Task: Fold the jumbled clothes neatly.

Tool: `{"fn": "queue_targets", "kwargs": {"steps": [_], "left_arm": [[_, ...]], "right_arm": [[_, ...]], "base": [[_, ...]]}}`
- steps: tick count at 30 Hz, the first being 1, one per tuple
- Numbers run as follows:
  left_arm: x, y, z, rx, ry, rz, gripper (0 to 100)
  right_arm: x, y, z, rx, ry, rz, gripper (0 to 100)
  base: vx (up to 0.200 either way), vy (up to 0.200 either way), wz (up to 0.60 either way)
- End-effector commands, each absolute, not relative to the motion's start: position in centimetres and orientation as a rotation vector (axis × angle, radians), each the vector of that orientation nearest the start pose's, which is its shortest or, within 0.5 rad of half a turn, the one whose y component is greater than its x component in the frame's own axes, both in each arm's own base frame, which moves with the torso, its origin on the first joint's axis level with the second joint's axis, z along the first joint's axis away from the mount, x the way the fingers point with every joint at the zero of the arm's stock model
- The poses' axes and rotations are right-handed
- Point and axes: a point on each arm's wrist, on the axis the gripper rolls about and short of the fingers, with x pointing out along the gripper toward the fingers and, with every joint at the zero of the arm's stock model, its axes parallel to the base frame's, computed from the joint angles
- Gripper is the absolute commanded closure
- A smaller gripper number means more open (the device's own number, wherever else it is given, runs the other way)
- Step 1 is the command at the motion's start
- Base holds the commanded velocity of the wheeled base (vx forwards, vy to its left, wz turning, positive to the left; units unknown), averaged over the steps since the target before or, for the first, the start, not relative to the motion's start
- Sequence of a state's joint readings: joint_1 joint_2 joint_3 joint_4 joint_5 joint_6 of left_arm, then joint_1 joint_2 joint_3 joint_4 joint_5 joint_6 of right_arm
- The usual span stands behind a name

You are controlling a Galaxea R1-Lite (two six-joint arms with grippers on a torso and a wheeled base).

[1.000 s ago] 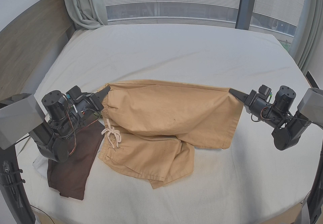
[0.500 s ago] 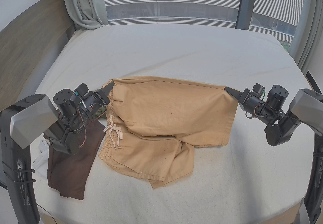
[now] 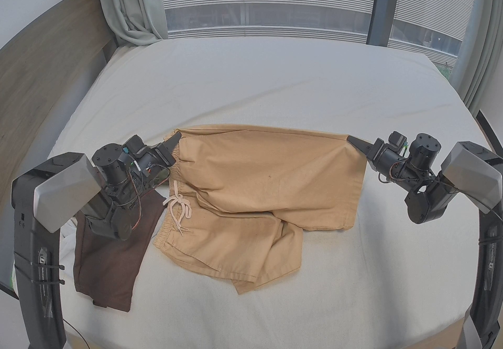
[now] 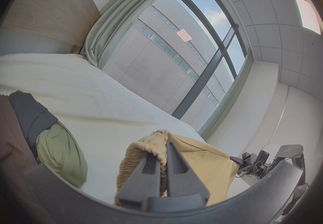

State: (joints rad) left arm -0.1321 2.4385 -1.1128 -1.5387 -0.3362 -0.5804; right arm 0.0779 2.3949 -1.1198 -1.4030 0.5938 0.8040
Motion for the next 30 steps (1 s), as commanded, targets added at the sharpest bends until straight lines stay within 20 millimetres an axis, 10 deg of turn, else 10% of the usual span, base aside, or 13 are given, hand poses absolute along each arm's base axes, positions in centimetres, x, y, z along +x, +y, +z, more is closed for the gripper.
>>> {"fn": "queue_targets", "kwargs": {"steps": [1, 2, 3, 4, 11, 20, 30], "left_arm": [[44.1, -6.7, 6.2, -0.559, -0.069, -0.517, 100], [44.1, -6.6, 6.2, -0.56, -0.069, -0.515, 100], [44.1, -6.6, 6.2, -0.565, -0.066, -0.515, 0], [44.2, -6.6, 6.3, -0.57, -0.071, -0.517, 0], [44.7, -6.7, 6.4, -0.58, -0.074, -0.518, 0], [45.8, -5.8, 5.5, -0.609, 0.042, -0.342, 0], [40.6, -5.4, 6.7, -0.603, 0.129, -0.358, 0]], "right_arm": [[44.3, 4.2, 6.9, 0.738, 0.142, 0.673, 100], [44.3, 4.2, 6.9, 0.737, 0.14, 0.673, 100], [44.3, 4.1, 6.9, 0.737, 0.138, 0.672, 100], [44.4, 4.1, 7.0, 0.736, 0.135, 0.672, 0], [45.3, 3.6, 5.8, 0.736, 0.132, 0.656, 0], [41.3, 4.9, 5.4, 0.698, 0.181, 0.674, 0], [36.2, 8.1, 2.6, 0.629, 0.37, 0.711, 0]], "base": [[0.0, 0.0, 0.0], [0.0, 0.0, 0.0], [0.0, 0.0, 0.0], [0.0, 0.0, 0.0], [0.0, 0.0, 0.0], [0.0, 0.0, 0.0], [0.0, 0.0, 0.0]]}}
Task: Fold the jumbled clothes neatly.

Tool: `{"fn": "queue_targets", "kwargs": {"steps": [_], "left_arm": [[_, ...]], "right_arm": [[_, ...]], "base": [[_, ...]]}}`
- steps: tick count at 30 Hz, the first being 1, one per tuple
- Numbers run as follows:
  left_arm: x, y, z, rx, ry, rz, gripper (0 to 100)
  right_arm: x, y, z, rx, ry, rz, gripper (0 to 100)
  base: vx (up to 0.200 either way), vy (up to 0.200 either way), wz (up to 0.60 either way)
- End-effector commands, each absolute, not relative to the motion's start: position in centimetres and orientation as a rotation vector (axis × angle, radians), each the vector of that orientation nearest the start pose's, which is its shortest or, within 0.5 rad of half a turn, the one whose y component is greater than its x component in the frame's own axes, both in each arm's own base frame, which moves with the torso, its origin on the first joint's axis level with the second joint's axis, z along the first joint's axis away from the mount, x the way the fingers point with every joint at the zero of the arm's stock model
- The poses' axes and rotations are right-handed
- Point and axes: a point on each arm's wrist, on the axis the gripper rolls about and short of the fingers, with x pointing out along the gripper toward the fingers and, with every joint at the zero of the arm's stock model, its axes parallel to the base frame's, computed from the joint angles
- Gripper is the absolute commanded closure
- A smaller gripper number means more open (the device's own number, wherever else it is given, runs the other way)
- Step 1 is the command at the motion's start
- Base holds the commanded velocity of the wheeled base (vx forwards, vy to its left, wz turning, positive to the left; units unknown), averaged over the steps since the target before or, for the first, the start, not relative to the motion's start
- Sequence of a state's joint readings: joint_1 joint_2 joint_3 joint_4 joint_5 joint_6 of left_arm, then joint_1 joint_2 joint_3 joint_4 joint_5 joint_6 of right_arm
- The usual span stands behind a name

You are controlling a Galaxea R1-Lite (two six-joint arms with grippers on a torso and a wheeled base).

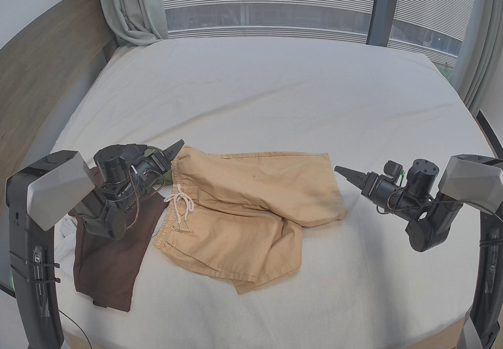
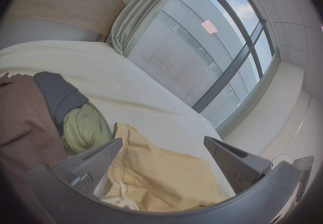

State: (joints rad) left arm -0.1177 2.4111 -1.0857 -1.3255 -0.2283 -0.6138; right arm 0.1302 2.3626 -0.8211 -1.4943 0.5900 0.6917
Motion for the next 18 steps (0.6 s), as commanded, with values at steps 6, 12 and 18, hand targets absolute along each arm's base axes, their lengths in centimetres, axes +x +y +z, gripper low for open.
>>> {"fn": "queue_targets", "kwargs": {"steps": [6, 12, 18], "left_arm": [[36.8, -5.1, 5.8, -0.603, 0.215, -0.461, 0], [35.0, -4.5, 5.3, -0.577, 0.267, -0.5, 0], [33.7, -4.4, 4.9, -0.553, 0.276, -0.521, 0]], "right_arm": [[34.3, 9.1, 0.0, 0.598, 0.482, 0.718, 0], [33.4, 10.5, -1.0, 0.563, 0.531, 0.753, 0], [32.4, 11.5, -2.2, 0.553, 0.591, 0.772, 0]], "base": [[0.0, 0.0, 0.0], [0.0, 0.0, 0.0], [0.0, 0.0, 0.0]]}}
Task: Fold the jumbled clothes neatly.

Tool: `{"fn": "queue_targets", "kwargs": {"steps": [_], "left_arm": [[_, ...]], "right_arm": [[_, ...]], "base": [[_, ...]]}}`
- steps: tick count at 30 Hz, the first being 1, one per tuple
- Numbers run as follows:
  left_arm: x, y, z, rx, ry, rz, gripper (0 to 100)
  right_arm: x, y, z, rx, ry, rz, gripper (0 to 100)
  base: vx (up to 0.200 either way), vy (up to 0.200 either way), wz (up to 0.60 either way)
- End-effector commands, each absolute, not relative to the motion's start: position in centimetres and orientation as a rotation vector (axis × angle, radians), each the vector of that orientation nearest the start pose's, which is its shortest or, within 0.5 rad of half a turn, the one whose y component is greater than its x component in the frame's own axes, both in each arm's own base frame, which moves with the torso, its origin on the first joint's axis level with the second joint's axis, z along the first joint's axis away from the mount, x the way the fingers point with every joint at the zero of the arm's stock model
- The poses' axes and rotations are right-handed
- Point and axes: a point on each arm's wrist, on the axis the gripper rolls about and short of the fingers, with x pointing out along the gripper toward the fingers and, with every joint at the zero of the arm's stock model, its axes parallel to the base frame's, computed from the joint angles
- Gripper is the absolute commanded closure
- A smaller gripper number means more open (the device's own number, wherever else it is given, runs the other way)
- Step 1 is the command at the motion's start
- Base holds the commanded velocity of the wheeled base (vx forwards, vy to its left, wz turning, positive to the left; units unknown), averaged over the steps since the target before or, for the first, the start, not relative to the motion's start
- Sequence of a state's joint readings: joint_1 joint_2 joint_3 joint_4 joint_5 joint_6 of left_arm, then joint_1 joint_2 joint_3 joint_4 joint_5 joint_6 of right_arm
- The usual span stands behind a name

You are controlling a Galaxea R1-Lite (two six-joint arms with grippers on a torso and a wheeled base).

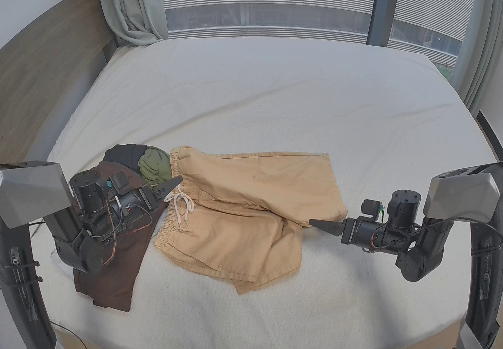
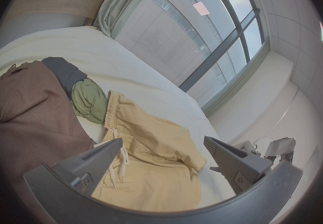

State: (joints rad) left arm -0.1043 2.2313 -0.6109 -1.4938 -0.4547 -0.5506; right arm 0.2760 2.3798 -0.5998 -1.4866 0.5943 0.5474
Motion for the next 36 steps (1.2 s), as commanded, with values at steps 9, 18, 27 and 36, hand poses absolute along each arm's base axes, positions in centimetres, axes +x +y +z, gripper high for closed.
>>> {"fn": "queue_targets", "kwargs": {"steps": [9, 18, 27, 36], "left_arm": [[33.6, -3.6, 3.9, -0.471, 0.27, -0.501, 0], [33.5, -4.0, 3.6, -0.469, 0.284, -0.507, 0], [33.3, -4.0, 3.2, -0.438, 0.291, -0.513, 0], [33.3, -4.2, 3.3, -0.436, 0.289, -0.518, 0]], "right_arm": [[32.2, 12.1, -5.0, 0.555, 0.658, 0.762, 0], [32.2, 13.5, -6.6, 0.543, 0.684, 0.773, 0], [32.4, 14.5, -8.1, 0.536, 0.697, 0.769, 0], [32.0, 15.3, -8.7, 0.528, 0.692, 0.796, 100]], "base": [[0.0, 0.0, 0.0], [0.0, 0.0, 0.0], [0.0, 0.0, 0.0], [0.0, 0.0, 0.0]]}}
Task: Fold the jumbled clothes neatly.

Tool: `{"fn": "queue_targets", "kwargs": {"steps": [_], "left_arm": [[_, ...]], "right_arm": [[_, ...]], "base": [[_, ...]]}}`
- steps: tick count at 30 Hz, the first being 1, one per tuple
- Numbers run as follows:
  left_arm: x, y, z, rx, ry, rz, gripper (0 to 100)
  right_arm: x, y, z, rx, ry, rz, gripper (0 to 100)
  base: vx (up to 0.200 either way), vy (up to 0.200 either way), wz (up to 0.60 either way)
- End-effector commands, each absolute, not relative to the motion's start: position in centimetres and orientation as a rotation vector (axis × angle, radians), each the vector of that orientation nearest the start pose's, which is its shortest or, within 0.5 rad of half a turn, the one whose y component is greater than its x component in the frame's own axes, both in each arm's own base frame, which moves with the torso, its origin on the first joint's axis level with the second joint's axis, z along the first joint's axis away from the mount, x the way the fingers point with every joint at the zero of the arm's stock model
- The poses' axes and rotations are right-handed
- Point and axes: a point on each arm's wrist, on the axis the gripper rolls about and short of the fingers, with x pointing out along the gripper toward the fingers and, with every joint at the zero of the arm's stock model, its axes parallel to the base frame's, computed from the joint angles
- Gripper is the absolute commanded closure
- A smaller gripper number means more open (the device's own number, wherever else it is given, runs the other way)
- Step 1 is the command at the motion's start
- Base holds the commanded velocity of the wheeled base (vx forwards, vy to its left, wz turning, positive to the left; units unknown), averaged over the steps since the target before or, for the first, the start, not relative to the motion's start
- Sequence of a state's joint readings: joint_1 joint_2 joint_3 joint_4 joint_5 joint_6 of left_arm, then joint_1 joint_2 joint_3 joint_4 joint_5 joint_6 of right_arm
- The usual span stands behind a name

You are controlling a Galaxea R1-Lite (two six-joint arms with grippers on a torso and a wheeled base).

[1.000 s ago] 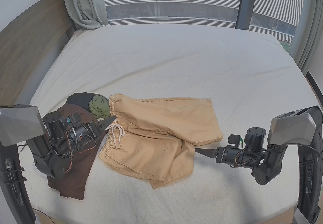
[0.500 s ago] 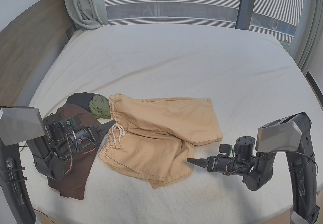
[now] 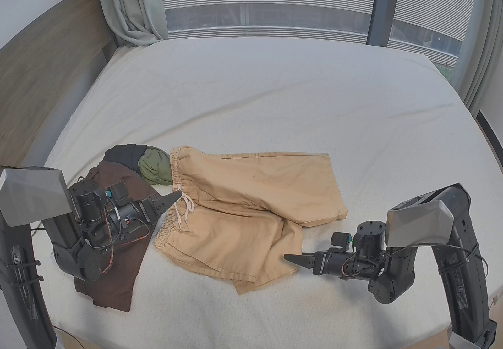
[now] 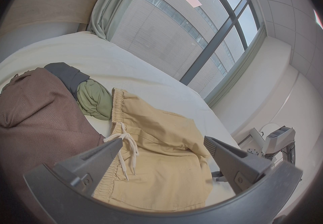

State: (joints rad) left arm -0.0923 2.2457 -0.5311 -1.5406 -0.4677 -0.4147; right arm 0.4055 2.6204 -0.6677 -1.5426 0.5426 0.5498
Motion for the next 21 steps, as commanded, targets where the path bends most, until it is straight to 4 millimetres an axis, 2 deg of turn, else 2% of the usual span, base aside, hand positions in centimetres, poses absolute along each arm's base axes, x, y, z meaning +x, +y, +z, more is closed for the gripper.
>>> {"fn": "queue_targets", "kwargs": {"steps": [1, 9, 11, 13, 17, 18, 21], "left_arm": [[33.3, -4.2, 3.2, -0.435, 0.29, -0.518, 0], [33.3, -4.2, 3.2, -0.435, 0.29, -0.521, 0], [33.3, -4.3, 3.2, -0.435, 0.292, -0.522, 0], [33.3, -4.2, 3.2, -0.435, 0.29, -0.521, 0], [33.3, -4.2, 3.3, -0.435, 0.289, -0.519, 0], [33.3, -4.2, 3.2, -0.435, 0.29, -0.519, 0], [33.3, -4.2, 3.3, -0.435, 0.289, -0.519, 0]], "right_arm": [[32.0, 15.4, -8.7, 0.529, 0.693, 0.797, 100], [31.8, 15.4, -8.3, 0.531, 0.692, 0.8, 100], [31.7, 15.3, -7.3, 0.531, 0.675, 0.805, 100], [31.5, 15.1, -5.1, 0.538, 0.643, 0.818, 100], [31.2, 14.9, -3.3, 0.562, 0.619, 0.824, 100], [31.2, 14.8, -2.3, 0.572, 0.6, 0.828, 100], [31.2, 14.7, -1.6, 0.579, 0.586, 0.829, 100]], "base": [[0.0, 0.0, 0.0], [0.0, 0.0, 0.0], [0.0, 0.0, 0.0], [0.0, 0.0, 0.0], [0.0, 0.0, 0.0], [0.0, 0.0, 0.0], [0.0, 0.0, 0.0]]}}
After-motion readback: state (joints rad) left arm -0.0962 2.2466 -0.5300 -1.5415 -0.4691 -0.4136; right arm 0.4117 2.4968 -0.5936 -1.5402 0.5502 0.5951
